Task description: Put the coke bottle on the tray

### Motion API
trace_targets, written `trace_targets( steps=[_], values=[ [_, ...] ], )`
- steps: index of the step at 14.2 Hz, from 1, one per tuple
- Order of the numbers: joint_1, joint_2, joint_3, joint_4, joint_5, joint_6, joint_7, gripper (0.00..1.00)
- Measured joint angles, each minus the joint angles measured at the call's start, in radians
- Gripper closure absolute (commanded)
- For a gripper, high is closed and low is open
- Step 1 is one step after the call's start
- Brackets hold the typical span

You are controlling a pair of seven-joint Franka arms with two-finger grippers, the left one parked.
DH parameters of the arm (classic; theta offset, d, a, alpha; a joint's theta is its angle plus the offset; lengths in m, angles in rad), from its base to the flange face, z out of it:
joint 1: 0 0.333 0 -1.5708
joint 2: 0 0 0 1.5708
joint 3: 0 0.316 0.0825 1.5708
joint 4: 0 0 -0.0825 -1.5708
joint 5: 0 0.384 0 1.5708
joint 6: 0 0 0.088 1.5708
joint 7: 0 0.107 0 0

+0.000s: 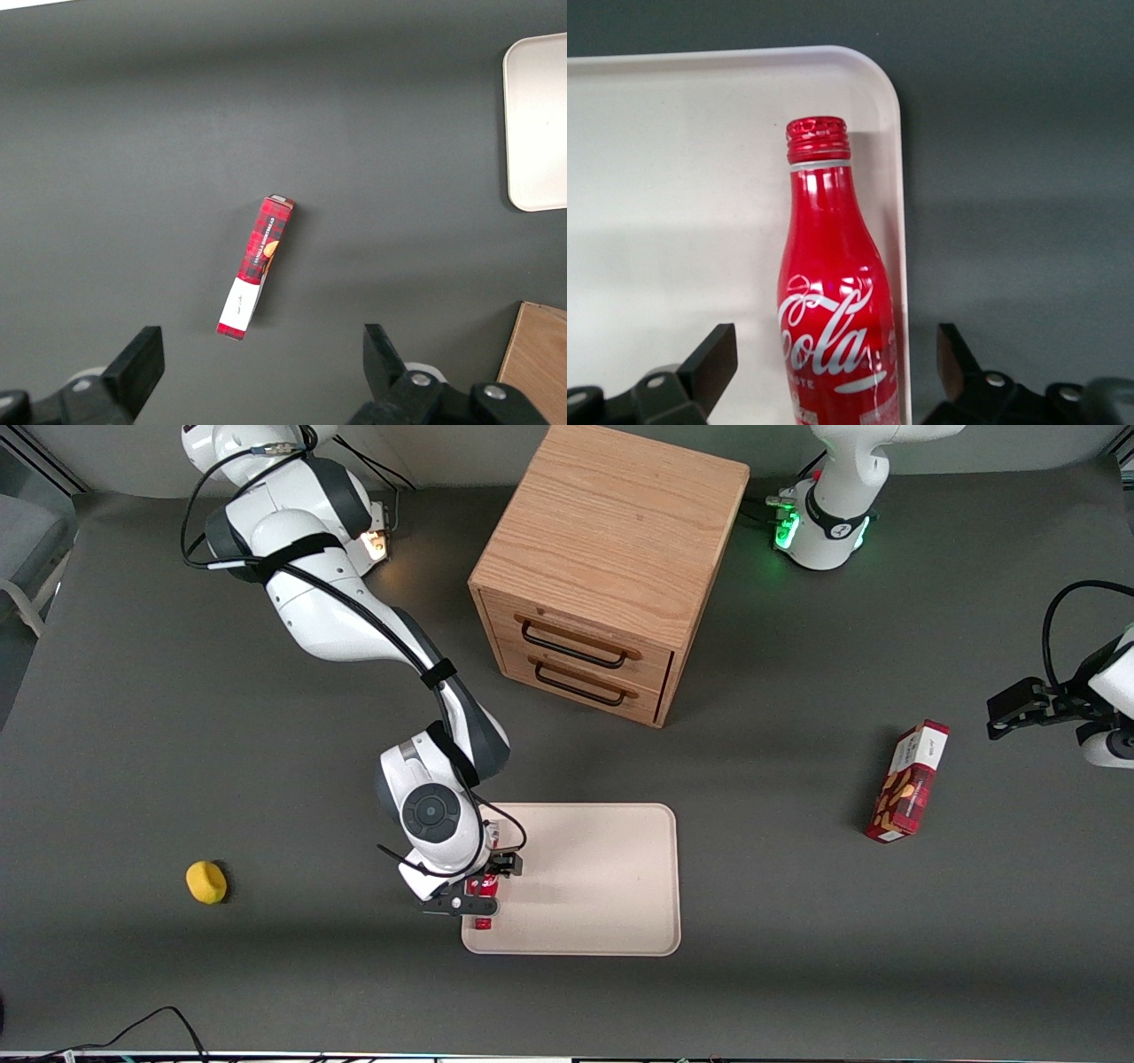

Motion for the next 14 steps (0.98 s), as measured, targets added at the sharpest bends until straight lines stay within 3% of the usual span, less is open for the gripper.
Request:
trace_targets(
  steps=[4, 8, 14],
  values=[
    [-0.001, -0.017, -0.003, 0.022, -0.001, -0.051, 0.000, 0.00],
    [-0.024, -0.155, 0.025, 0.015, 0.001, -0.310, 0.000, 0.00],
    [-0.299, -0.602, 0.247, -0.330, 0.001, -0.455, -0.047, 0.00]
  ],
)
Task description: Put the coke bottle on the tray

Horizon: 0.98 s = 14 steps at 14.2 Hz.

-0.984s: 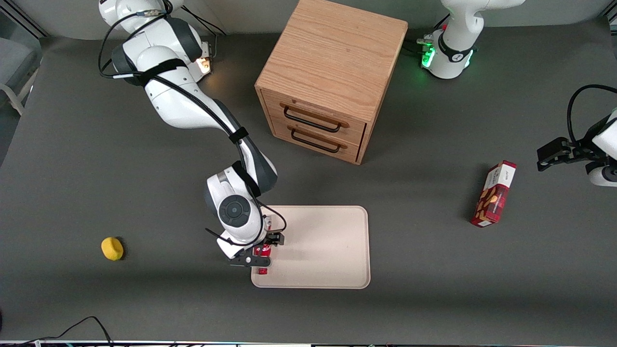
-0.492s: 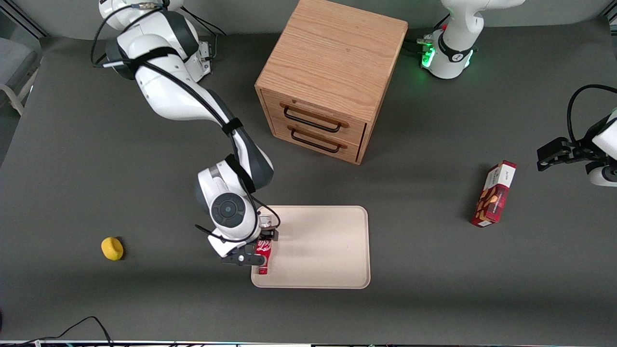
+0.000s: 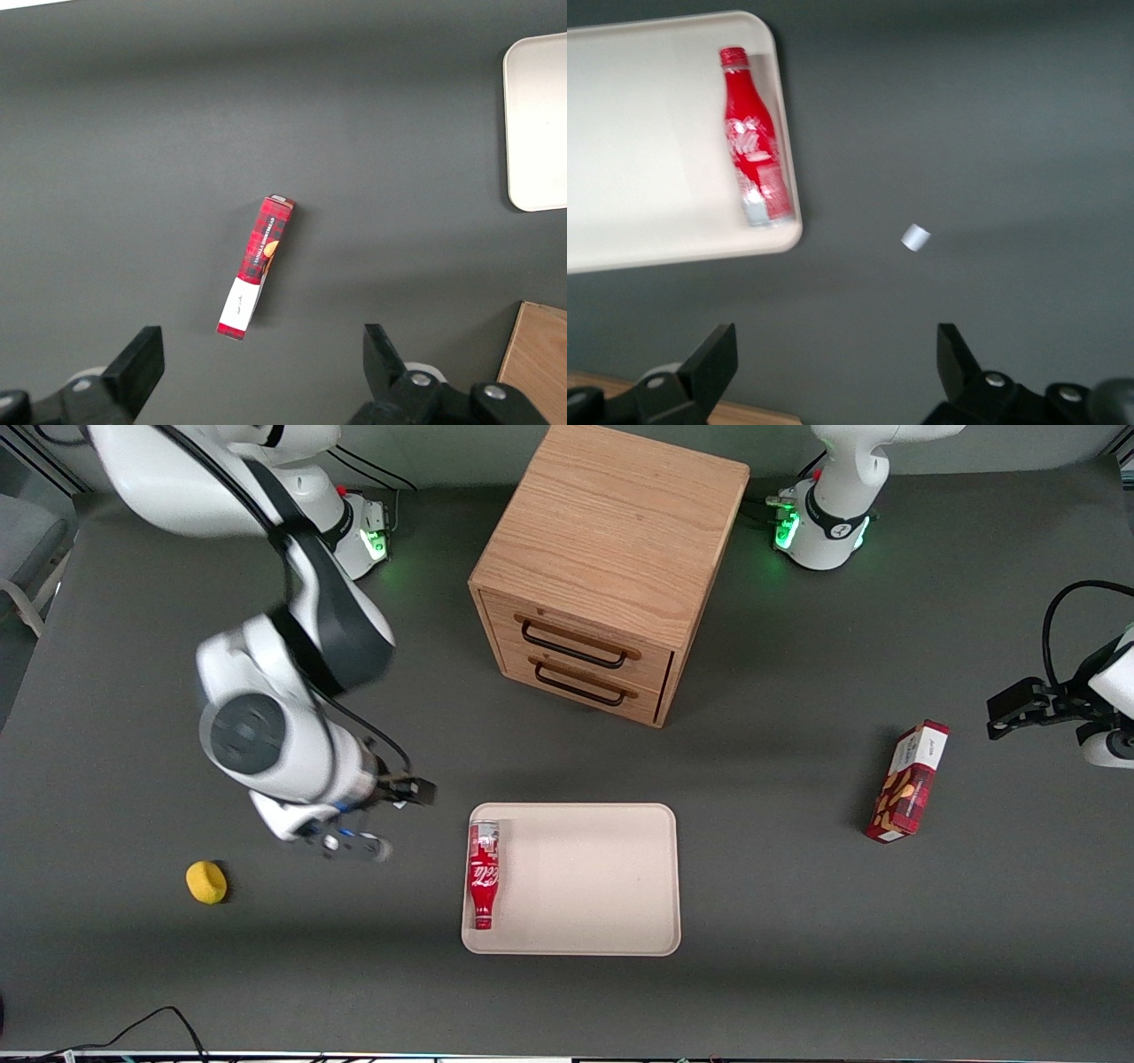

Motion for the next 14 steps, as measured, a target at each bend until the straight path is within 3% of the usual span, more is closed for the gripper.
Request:
trace_targets(
  steps=[5, 14],
  values=[
    [-0.110, -0.214, 0.015, -0.154, 0.000, -0.137, -0.197, 0.00],
    [-0.007, -0.519, -0.305, -0.369, 0.127, -0.115, -0.392, 0.00]
  ],
)
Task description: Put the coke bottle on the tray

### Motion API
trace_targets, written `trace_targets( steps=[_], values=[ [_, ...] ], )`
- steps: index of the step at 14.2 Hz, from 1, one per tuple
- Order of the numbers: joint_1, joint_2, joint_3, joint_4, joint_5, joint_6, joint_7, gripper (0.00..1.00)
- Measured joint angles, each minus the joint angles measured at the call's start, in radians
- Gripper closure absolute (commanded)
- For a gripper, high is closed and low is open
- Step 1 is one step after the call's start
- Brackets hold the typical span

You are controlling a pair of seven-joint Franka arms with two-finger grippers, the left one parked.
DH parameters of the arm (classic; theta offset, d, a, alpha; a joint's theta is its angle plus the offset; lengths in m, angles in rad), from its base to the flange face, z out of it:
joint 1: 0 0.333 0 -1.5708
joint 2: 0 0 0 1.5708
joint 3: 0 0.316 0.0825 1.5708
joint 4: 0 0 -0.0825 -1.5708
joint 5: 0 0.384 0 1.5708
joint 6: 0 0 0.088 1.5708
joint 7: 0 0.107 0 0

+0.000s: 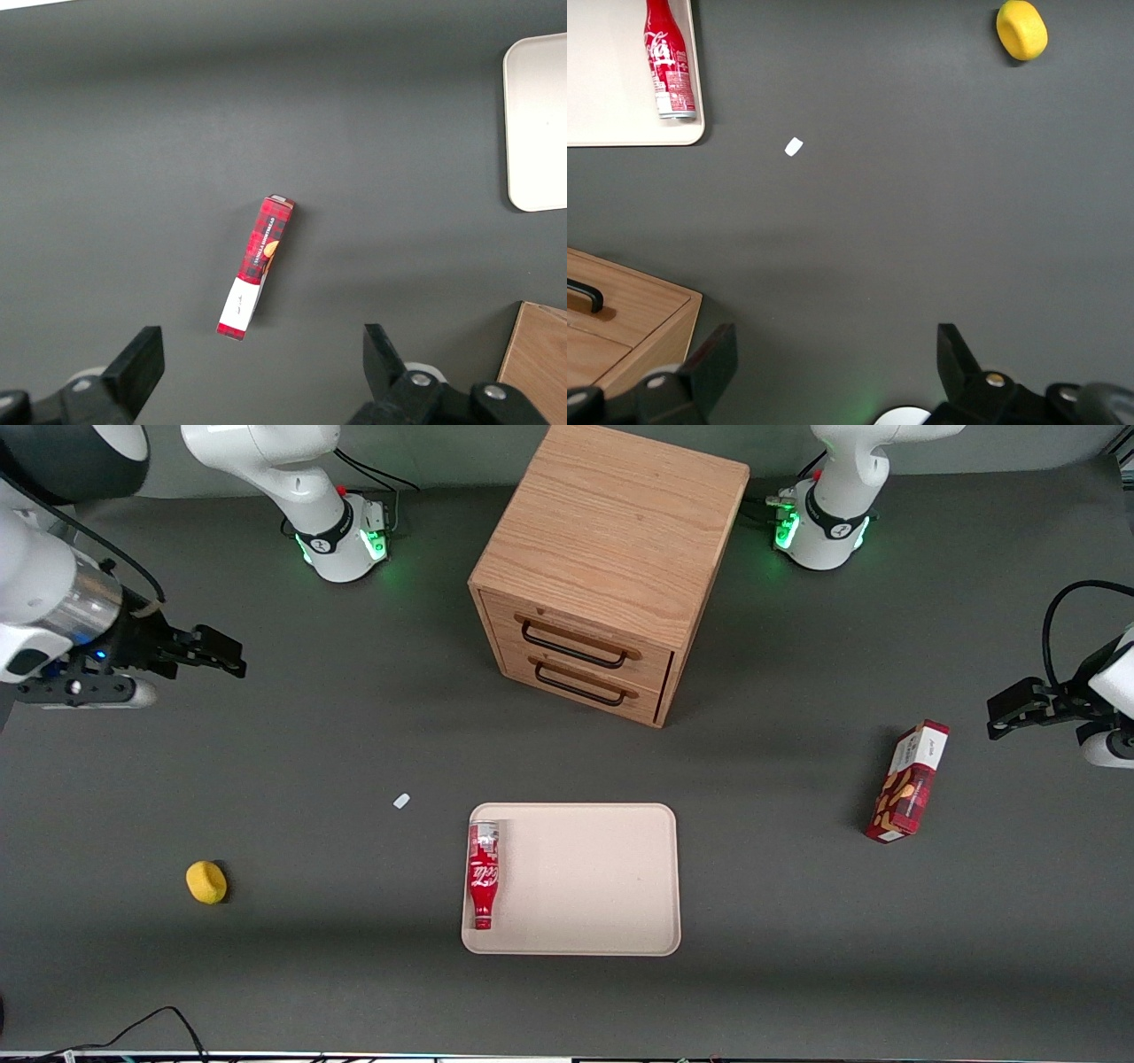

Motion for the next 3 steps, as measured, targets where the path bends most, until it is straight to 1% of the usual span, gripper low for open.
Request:
trace_targets(
  steps=[1, 3],
  values=[
    [0.020, -0.007, -0.022, -0.009, 0.001, 0.001, -0.001, 0.00],
    [0.032, -0.006, -0.033, -0.021, 0.001, 0.011, -0.002, 0.00]
  ],
)
